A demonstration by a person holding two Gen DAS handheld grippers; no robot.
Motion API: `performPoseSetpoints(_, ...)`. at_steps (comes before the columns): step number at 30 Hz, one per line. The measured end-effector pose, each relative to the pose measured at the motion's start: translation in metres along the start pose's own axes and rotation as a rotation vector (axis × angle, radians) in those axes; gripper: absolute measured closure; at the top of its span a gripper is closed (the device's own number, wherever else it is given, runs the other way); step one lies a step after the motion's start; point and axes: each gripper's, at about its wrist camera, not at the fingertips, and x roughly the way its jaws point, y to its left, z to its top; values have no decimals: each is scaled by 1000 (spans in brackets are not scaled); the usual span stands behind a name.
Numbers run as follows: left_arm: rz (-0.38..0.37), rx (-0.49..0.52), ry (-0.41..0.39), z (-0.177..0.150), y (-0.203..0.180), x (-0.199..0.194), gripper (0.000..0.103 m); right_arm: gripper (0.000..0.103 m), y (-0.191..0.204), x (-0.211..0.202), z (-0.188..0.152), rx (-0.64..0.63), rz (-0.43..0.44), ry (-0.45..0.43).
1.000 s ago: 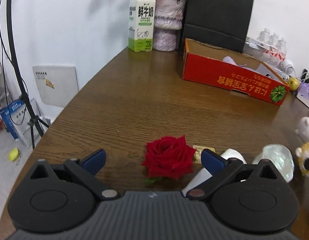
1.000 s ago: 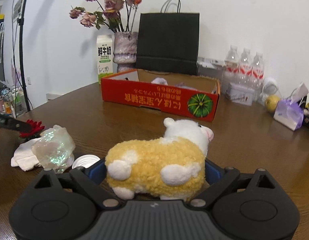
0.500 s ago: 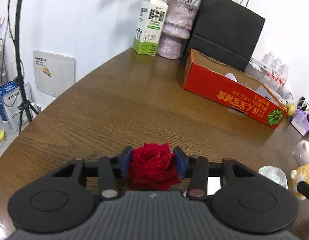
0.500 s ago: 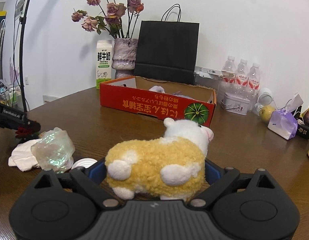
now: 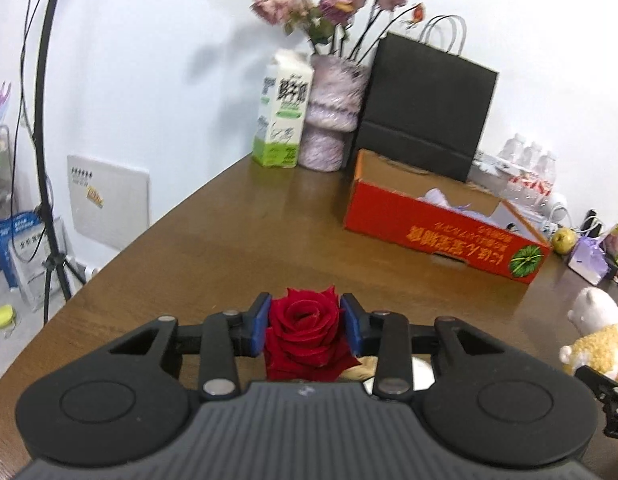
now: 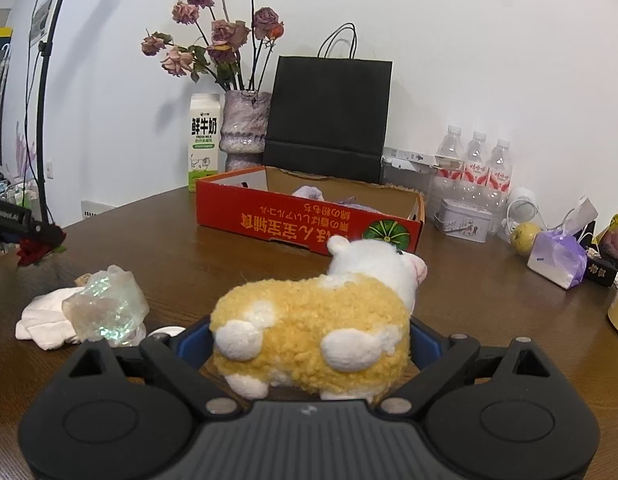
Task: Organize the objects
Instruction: 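Close the right gripper on the plush sheep while the left gripper grasps the red rose, then carry the rose in the left gripper and sheep in the right gripper to the box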
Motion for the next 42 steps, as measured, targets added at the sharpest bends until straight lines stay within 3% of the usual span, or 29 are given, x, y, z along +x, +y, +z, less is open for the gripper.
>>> performPoseSetpoints(12, -42, 51, -69, 27, -36, -8, 65, 7, 7, 10, 18, -1, 6, -42)
performPoseSetpoints(29, -78, 87, -67, 65, -87, 24, 66, 7, 4, 40, 75, 28, 28, -120)
performPoseSetpoints(42, -74, 116, -55, 98, -124, 61, 66, 7, -19, 80, 96, 112, 59, -83)
